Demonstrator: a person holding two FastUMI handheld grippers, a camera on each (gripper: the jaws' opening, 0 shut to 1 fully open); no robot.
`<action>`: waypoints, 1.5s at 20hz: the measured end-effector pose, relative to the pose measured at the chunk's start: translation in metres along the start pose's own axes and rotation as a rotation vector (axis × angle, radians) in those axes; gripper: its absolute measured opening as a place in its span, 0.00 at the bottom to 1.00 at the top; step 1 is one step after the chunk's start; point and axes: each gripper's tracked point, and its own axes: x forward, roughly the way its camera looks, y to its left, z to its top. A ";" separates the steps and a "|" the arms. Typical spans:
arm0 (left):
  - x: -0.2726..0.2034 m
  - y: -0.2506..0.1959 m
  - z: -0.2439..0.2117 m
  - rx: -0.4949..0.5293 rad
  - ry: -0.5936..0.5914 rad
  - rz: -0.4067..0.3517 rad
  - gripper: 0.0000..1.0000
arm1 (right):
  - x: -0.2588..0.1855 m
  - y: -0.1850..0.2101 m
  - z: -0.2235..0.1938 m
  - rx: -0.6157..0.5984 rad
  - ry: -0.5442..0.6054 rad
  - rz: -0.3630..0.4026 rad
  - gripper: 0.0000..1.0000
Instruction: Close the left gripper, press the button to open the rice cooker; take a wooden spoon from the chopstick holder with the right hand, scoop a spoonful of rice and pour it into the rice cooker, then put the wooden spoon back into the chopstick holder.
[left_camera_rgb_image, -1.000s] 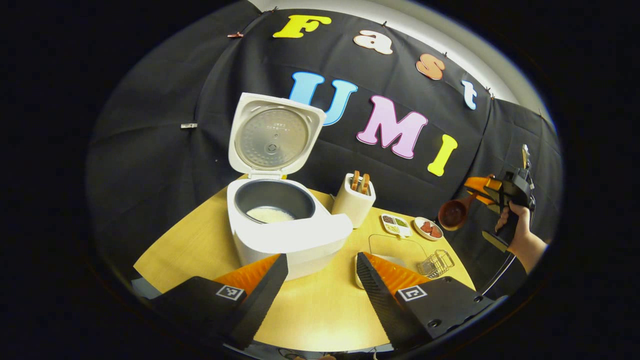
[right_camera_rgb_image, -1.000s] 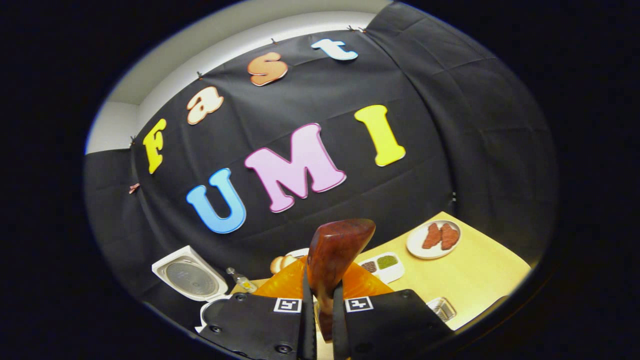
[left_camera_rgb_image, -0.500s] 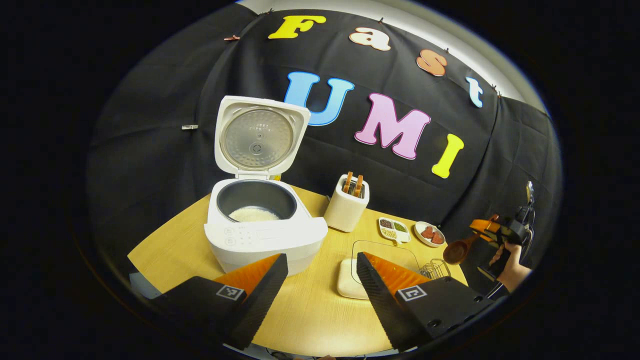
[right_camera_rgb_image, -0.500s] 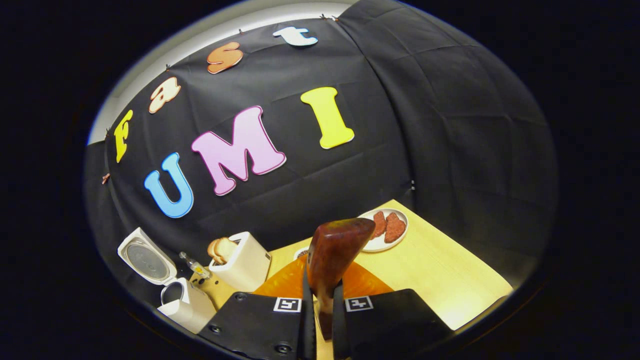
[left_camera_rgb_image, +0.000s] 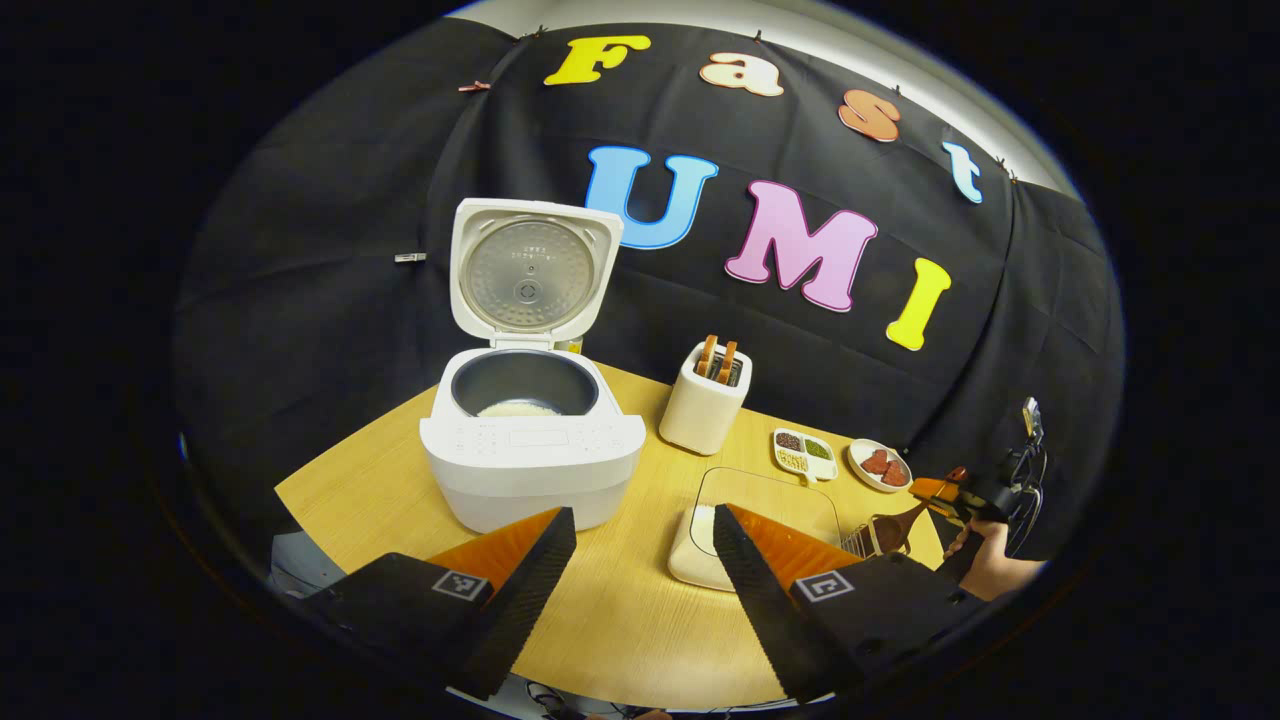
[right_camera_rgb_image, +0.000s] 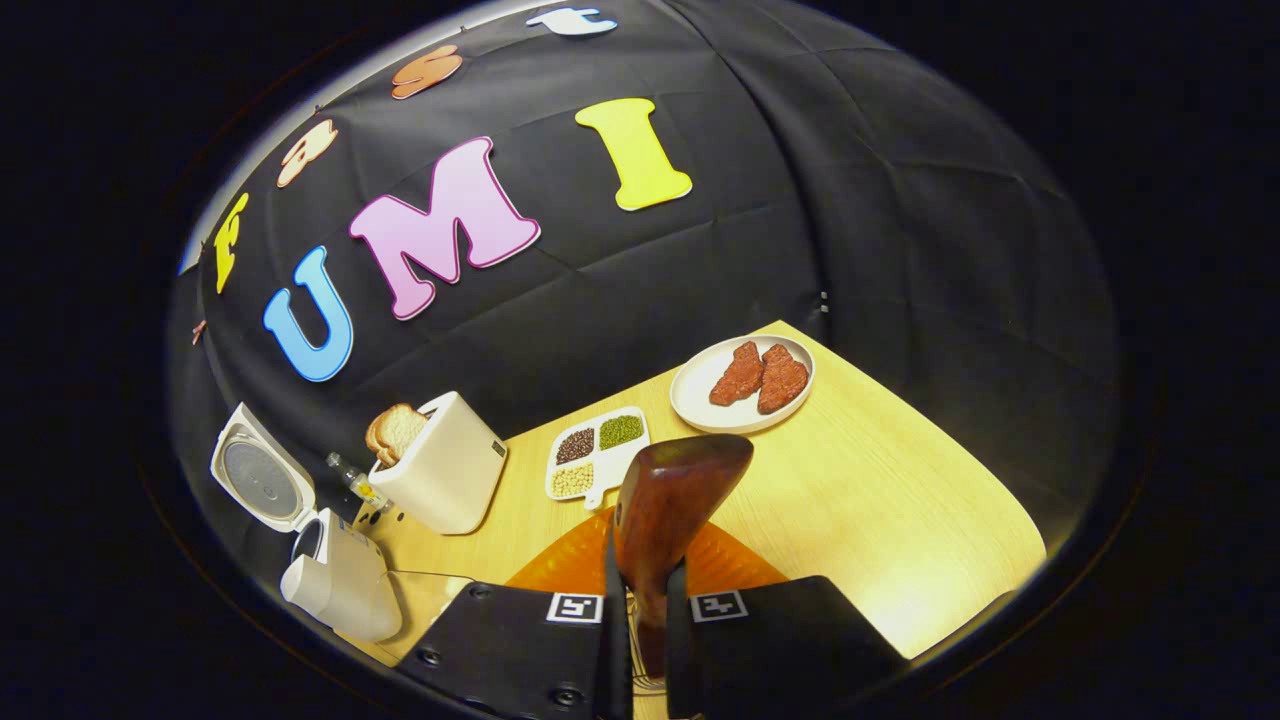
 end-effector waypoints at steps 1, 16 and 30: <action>-0.003 0.000 0.000 0.000 -0.010 0.013 0.96 | 0.003 -0.002 -0.003 -0.005 0.004 -0.007 0.17; -0.012 0.053 0.115 0.053 -0.172 0.142 0.95 | -0.062 0.009 0.025 -0.152 -0.131 -0.015 0.98; 0.092 0.124 0.324 0.061 -0.347 0.035 0.95 | -0.217 0.079 0.066 -0.364 -0.363 -0.118 0.98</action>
